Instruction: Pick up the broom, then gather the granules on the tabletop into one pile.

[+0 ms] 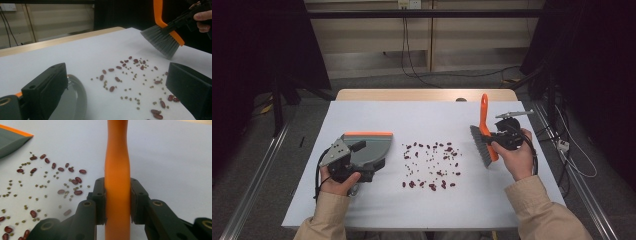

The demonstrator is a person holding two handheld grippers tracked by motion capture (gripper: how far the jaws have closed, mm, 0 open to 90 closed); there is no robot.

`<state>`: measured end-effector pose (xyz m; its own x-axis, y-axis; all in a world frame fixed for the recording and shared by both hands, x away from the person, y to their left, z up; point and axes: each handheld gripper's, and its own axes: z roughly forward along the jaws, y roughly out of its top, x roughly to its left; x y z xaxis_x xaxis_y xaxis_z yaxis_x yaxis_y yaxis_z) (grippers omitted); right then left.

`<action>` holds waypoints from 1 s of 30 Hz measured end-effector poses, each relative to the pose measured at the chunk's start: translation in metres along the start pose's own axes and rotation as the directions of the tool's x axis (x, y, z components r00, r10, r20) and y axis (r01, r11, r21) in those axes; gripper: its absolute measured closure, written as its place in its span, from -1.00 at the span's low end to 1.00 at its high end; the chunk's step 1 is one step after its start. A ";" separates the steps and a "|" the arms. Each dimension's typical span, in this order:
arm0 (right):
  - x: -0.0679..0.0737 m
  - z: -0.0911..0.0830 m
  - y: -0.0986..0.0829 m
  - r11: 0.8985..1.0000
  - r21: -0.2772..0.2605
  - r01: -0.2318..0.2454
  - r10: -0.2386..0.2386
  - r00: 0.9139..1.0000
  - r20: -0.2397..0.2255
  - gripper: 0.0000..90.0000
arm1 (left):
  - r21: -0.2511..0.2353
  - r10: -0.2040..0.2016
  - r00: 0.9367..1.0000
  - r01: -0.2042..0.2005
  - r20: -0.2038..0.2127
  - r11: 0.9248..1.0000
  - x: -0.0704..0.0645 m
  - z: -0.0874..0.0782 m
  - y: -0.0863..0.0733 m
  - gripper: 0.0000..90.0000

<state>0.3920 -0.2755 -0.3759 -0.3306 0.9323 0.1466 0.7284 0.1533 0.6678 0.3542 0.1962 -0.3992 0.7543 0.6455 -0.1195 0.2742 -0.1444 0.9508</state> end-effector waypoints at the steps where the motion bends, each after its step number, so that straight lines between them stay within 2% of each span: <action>1: 0.000 0.003 0.000 1.000 0.002 -0.003 0.003 1.000 0.002 0.59 | 0.000 -0.002 1.000 0.002 0.000 1.000 0.001 -0.001 -0.001 -0.91; 7: 0.004 0.017 0.004 1.000 0.002 -0.008 0.008 1.000 0.001 0.59 | 0.011 -0.013 1.000 0.013 -0.013 1.000 0.007 -0.006 -0.007 -0.91; 16: 0.016 0.032 0.009 0.999 -0.016 0.036 -0.035 0.999 0.028 0.59 | 0.023 -0.036 0.999 0.036 -0.026 0.999 0.013 -0.011 -0.017 -0.91; 30: 0.018 0.041 0.003 0.999 0.004 0.038 -0.038 0.998 0.040 0.57 | 0.029 -0.033 0.999 0.034 -0.028 0.999 0.014 -0.012 -0.021 -0.91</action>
<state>0.4129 -0.2450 -0.4009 -0.3339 0.9381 0.0918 0.7176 0.1899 0.6701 0.3516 0.2173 -0.4169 0.7277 0.6708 -0.1431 0.3167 -0.1435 0.9376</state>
